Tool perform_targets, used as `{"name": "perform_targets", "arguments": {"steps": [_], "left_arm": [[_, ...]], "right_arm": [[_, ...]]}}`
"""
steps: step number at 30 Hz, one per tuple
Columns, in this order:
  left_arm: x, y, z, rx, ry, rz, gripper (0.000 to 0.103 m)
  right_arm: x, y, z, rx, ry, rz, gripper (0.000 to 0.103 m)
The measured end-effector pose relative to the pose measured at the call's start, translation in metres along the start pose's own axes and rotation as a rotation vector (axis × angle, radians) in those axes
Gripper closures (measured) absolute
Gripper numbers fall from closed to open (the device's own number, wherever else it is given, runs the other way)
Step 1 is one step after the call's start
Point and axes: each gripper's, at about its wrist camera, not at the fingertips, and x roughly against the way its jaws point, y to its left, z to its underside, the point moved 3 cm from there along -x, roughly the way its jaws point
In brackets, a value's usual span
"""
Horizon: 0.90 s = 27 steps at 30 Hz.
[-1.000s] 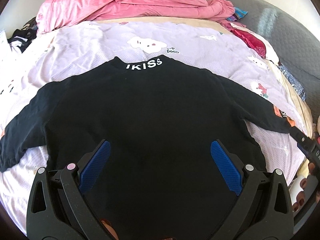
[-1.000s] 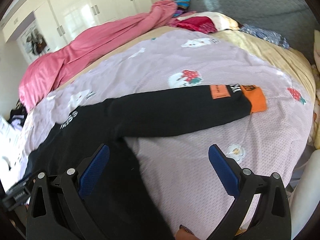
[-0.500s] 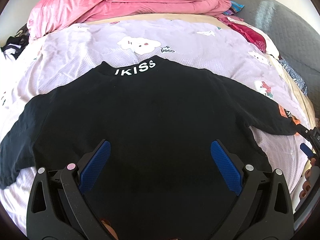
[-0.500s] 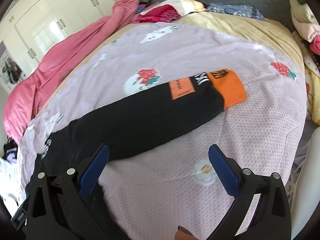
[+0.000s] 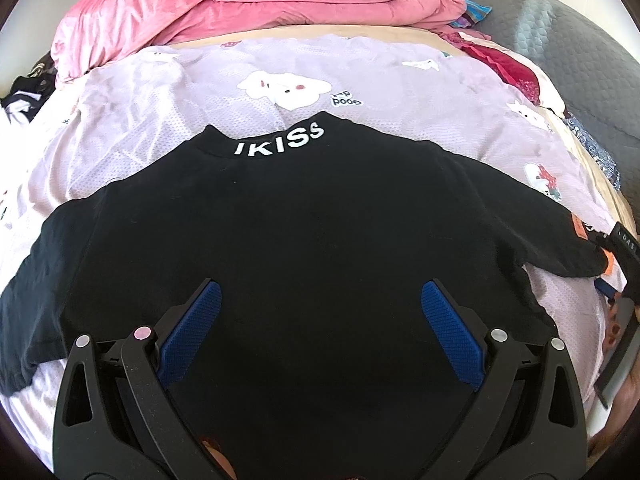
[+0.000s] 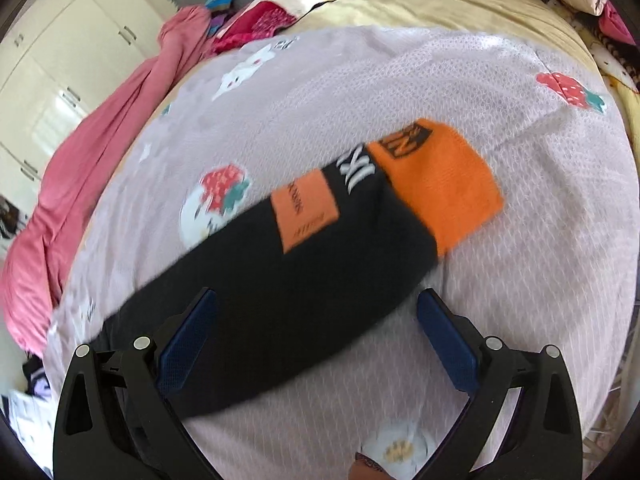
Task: Fold small clothes
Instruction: 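Grasp the orange cuff with the right gripper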
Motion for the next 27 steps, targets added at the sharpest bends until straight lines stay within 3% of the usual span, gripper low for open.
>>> {"name": "perform_targets", "arguments": {"steps": [7,10,12,13,15,17,20,27], "left_arm": [[-0.004,0.015,-0.005,0.034,0.002,-0.008,0.009],[-0.004,0.019,-0.006,0.042,0.001,-0.011,0.009],[-0.004,0.023,-0.007,0.052,0.001,-0.008,0.009],[-0.004,0.025,-0.008,0.058,0.001,-0.006,0.009],[-0.004,0.029,-0.010,0.077,0.004,0.004,0.009],[-0.004,0.031,-0.012,0.092,0.002,0.018,0.009],[-0.002,0.034,-0.012,0.104,0.004,0.029,0.009],[0.003,0.040,-0.011,0.129,0.003,0.049,0.009]], "right_arm": [[-0.026,-0.007,-0.031,-0.158,-0.007,-0.023,0.004],[-0.026,-0.011,-0.035,-0.248,-0.065,-0.048,0.005],[-0.022,-0.013,-0.033,-0.265,-0.108,-0.064,0.018],[-0.021,-0.013,-0.031,-0.262,-0.117,-0.058,0.034],[-0.020,-0.015,-0.028,-0.263,-0.119,-0.079,0.051],[-0.016,-0.014,-0.028,-0.261,-0.136,-0.108,0.075],[-0.005,-0.002,-0.028,-0.195,-0.165,-0.147,0.086],[0.029,0.055,-0.015,-0.008,-0.193,-0.317,0.089]]}}
